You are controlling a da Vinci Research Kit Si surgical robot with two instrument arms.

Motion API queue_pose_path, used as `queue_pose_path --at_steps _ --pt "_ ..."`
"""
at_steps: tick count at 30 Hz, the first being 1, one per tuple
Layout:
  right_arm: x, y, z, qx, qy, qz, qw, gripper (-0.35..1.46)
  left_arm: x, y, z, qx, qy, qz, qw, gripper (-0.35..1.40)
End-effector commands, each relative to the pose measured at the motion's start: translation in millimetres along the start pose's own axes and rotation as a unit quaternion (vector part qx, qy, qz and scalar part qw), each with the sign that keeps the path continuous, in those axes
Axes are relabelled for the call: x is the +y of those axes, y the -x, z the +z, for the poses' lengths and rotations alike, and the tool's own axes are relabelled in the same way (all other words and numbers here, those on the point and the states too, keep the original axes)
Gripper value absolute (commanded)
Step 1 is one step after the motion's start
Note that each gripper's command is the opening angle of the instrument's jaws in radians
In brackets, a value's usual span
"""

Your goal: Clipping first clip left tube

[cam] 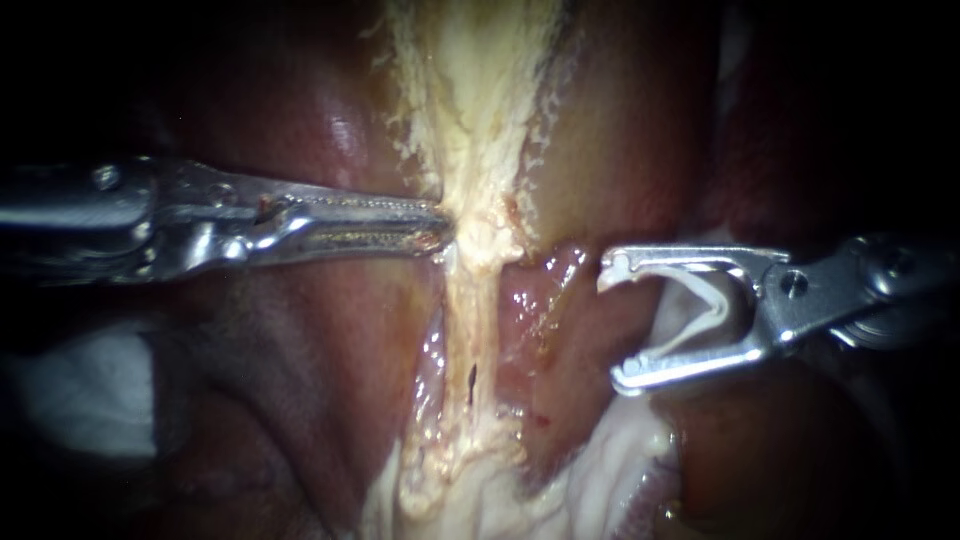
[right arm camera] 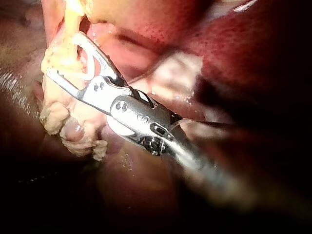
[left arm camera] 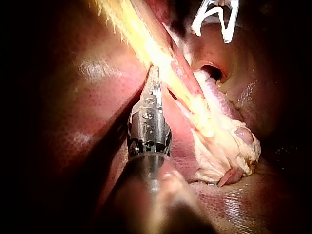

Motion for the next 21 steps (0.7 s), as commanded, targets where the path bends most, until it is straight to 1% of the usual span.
queue_pose_path --at_steps 1,7,11,14,17,21 --pt "0.0 -0.1 0.0 0.0 0.0 0.0 1.0 0.54 0.0 0.0 0.0 0.0 0.0 0.0 1.0 -0.35" --pt "-0.1 -0.1 0.1 0.0 0.0 0.0 1.0 0.54 -0.1 0.0 -0.1 0.0 0.0 -0.003 1.0 -0.35" --pt "-0.2 0.2 0.3 0.0 0.0 -0.004 1.0 0.54 -0.2 0.2 -0.6 0.0 -0.002 -0.006 1.0 -0.35" --pt "-0.3 0.4 0.8 -0.001 0.002 0.001 1.0 0.55 -0.4 0.5 -1.5 0.001 -0.005 -0.007 1.0 -0.35" --pt "-0.4 0.7 1.3 0.002 0.004 0.014 0.9999 0.57 -0.8 1.0 -2.8 0.001 -0.004 -0.011 0.9999 -0.35" --pt "-0.5 1.1 2.3 0.002 0.006 0.042 0.9991 0.6 -1.8 1.6 -5.2 0.003 0.003 -0.015 0.9999 -0.35"
